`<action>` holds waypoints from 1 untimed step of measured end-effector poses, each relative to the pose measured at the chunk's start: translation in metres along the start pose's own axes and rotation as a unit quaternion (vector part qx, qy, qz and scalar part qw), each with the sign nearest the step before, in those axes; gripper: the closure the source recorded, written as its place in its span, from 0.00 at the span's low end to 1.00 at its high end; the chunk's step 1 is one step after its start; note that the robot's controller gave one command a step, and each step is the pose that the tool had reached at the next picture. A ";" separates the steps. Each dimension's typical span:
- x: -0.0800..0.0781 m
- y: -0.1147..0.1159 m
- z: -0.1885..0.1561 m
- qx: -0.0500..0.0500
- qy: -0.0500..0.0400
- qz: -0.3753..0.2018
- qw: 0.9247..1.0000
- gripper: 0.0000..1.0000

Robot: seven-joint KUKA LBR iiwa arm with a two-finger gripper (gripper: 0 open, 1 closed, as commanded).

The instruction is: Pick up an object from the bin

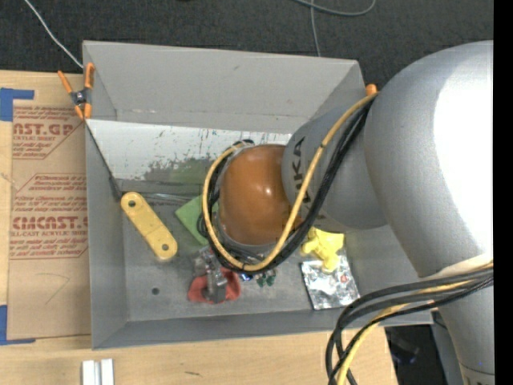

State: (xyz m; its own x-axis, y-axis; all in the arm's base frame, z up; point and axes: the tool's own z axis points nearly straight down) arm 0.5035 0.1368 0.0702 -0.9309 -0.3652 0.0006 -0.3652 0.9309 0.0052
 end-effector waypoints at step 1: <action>0.005 0.004 0.000 0.000 -0.002 -0.018 1.000 0.00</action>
Offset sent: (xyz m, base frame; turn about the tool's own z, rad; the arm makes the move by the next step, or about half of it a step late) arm 0.0000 0.0000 0.0000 0.0000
